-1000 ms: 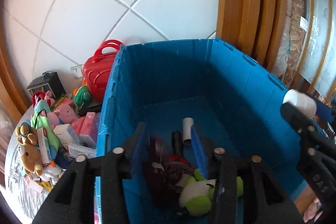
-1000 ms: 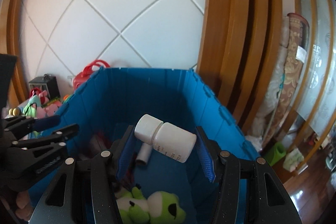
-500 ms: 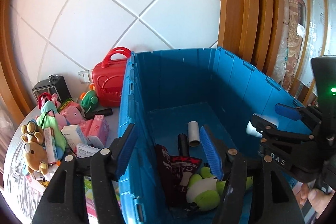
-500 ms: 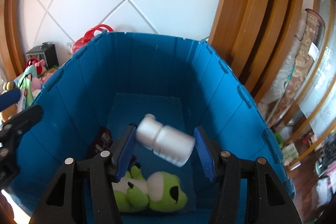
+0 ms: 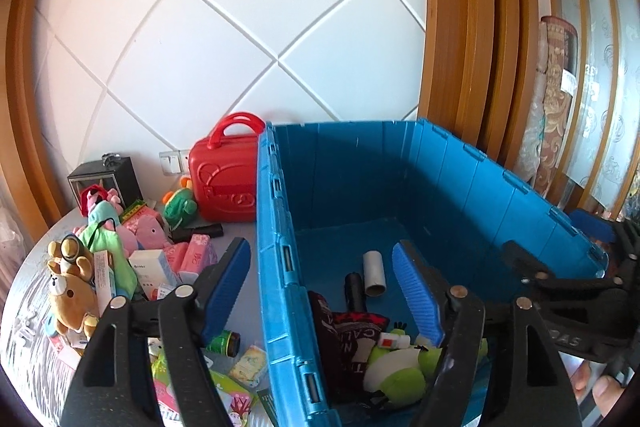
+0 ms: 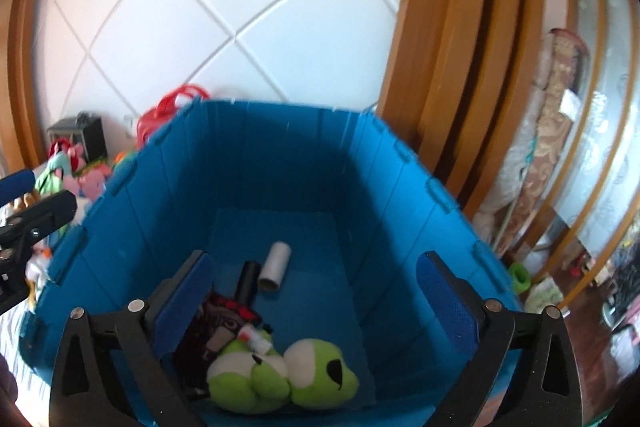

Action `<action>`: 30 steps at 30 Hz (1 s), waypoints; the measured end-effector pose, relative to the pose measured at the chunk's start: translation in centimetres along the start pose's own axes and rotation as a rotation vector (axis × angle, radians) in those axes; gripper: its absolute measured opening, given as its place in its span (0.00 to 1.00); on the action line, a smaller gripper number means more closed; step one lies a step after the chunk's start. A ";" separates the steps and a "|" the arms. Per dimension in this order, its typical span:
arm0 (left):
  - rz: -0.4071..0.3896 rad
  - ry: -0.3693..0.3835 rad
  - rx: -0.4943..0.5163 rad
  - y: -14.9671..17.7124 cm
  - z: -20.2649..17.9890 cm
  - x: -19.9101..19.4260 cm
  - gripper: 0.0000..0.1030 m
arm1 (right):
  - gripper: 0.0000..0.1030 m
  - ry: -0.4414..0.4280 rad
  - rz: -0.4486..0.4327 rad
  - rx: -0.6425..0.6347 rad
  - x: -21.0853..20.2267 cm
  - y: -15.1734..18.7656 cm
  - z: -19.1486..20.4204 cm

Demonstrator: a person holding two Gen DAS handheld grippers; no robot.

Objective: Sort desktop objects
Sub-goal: 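Move both grippers back to the pile on the bed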

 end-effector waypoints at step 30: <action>-0.082 -0.114 -0.053 4.7 16.9 -6.8 0.76 | 1.00 -0.027 -0.152 0.024 -8.4 0.4 14.8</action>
Point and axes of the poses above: each gripper's, at about its wrist camera, not at the fingertips, and x roughly the way its jaws point, z to its left, y to its underside, the point moved 6 cm from there along x, roughly the way its jaws point, and after that the axes turned 7 degrees about x, right-handed, at the moved point
